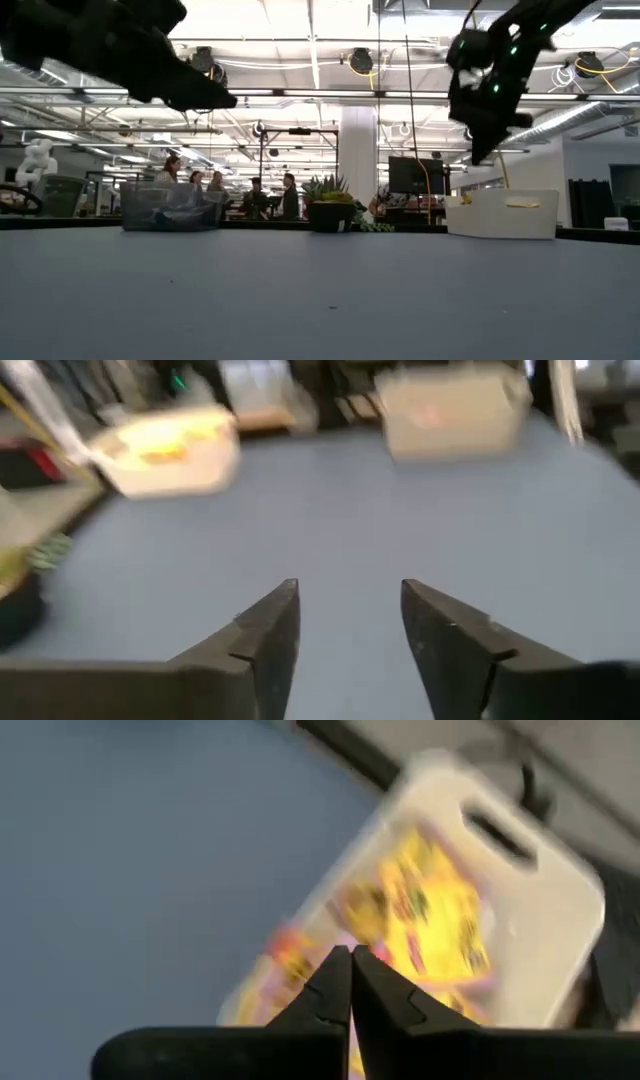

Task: Sort candy
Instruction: Put the light-green gummy candy into the grey bin

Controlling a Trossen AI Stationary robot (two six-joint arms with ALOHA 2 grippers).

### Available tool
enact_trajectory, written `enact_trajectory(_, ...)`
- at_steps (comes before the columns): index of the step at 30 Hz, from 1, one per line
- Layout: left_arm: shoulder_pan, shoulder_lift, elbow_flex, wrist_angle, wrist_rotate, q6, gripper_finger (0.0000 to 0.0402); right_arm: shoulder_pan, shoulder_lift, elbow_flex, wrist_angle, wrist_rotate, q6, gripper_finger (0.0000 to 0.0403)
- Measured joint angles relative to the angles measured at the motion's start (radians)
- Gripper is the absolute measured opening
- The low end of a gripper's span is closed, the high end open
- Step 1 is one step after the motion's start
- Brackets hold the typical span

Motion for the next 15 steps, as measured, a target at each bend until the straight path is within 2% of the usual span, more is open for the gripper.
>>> enact_trajectory(4, -0.092, 0.000, 0.176, -0.390, 0.001, -0.054, 0.0138, 0.098, -0.136, -0.071, 0.126, -0.010, -0.050, 0.0000)
enact_trajectory(8, -0.203, 0.000, 0.314, -0.677, 0.008, -0.151, 0.0085, 0.197, -0.242, -0.191, 0.311, -0.091, -0.076, 0.0000)
enact_trajectory(13, -0.337, 0.010, 0.409, -0.878, 0.073, -0.359, 0.0015, 0.327, -0.306, -0.353, 0.541, -0.106, -0.069, 0.0000)
enact_trajectory(15, -0.387, 0.025, 0.422, -0.902, 0.111, -0.468, 0.0006, 0.371, -0.313, -0.400, 0.628, -0.104, -0.059, 0.0000)
